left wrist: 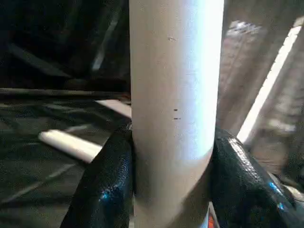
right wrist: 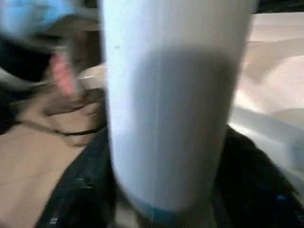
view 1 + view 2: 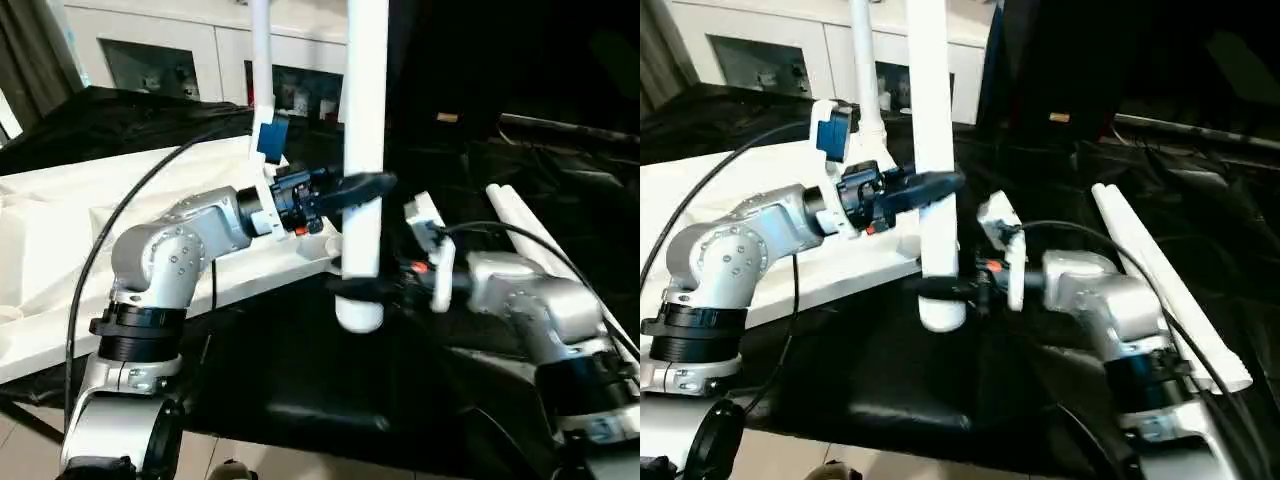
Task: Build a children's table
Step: Insert table leg to table base
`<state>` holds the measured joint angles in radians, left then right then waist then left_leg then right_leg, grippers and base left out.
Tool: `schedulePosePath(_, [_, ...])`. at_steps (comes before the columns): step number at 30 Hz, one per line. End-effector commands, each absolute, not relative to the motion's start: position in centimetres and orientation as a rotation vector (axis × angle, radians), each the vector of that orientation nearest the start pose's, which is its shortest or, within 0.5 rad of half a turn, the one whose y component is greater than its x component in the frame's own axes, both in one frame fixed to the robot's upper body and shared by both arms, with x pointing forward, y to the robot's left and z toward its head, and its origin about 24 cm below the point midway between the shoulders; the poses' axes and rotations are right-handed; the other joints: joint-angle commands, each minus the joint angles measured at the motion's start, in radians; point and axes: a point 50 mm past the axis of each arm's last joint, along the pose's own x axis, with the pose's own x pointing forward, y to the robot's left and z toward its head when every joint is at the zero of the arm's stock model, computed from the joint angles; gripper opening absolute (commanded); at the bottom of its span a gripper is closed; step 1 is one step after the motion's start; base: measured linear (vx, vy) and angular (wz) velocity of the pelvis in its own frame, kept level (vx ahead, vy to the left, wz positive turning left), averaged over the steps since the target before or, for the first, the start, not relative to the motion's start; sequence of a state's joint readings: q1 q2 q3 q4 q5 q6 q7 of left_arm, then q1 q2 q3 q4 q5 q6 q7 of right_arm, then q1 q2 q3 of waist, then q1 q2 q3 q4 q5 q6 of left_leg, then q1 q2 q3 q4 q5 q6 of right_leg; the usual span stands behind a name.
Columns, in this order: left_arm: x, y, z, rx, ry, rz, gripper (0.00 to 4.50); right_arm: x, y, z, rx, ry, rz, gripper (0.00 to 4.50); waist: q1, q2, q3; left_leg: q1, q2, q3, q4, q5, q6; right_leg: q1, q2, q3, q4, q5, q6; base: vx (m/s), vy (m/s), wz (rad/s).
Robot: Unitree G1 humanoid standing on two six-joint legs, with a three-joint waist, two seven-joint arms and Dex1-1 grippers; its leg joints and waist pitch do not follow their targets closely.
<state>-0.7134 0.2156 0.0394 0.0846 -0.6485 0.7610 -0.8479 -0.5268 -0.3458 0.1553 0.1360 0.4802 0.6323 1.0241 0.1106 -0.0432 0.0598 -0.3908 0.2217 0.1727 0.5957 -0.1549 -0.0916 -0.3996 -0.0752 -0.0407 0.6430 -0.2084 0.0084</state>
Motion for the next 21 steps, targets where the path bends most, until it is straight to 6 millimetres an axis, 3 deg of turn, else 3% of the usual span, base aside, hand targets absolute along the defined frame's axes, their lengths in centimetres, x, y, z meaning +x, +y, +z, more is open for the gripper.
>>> schedulePosePath(1, [32.68,8.54,19.69,-0.309,0.006,-1.185,1.86,31.32,-11.44,11.74,0.146,0.258,1.162,3.08,-0.004,-0.005,-0.073,0.021,0.000,0.009,-0.065,-0.151,-0.029,0.048,-0.044,0.030,-0.079,-0.106,-0.182,0.000,0.000,0.00])
schedulePosePath(2, [32.85,8.52,19.72,-0.301,0.004,-1.164,1.86,31.50,-11.43,11.76,0.151,0.258,1.136,3.08,-0.002,-0.002,-0.074,0.025,0.000,0.009,-0.065,-0.151,-0.032,0.047,-0.044,0.030,-0.079,-0.109,-0.179,0.000,0.000,0.00])
schedulePosePath(3, [32.85,8.50,19.73,-0.288,0.003,-1.161,1.86,31.70,-11.42,11.75,0.146,0.256,1.104,3.08,-0.004,-0.008,-0.073,0.023,0.000,0.010,-0.065,-0.152,-0.030,0.048,-0.043,0.029,-0.080,-0.109,-0.178,0.000,0.000,0.00])
schedulePosePath(4, [32.81,8.43,19.65,-0.249,0.003,-1.155,1.86,31.99,-11.45,11.75,0.147,0.253,1.054,3.08,-0.001,-0.003,-0.074,0.023,0.001,0.008,-0.066,-0.143,-0.032,0.048,-0.044,0.030,-0.078,-0.101,-0.173,0.000,0.000,0.00])
schedulePosePath(7, [32.77,8.27,19.46,-0.185,0.006,-1.143,1.86,32.24,-11.57,11.88,0.152,0.242,1.004,3.08,-0.002,-0.004,-0.076,0.024,0.001,0.008,-0.066,-0.134,-0.034,0.049,-0.042,0.029,-0.074,-0.067,-0.170,0.000,0.000,0.00])
schedulePosePath(21, [32.53,7.76,18.73,-0.078,0.017,-1.175,1.85,31.76,-11.26,11.80,0.129,0.267,1.049,3.08,-0.002,-0.002,-0.074,0.024,0.001,0.009,-0.066,-0.156,-0.038,0.049,-0.043,0.030,-0.076,-0.079,-0.171,0.000,0.000,0.00])
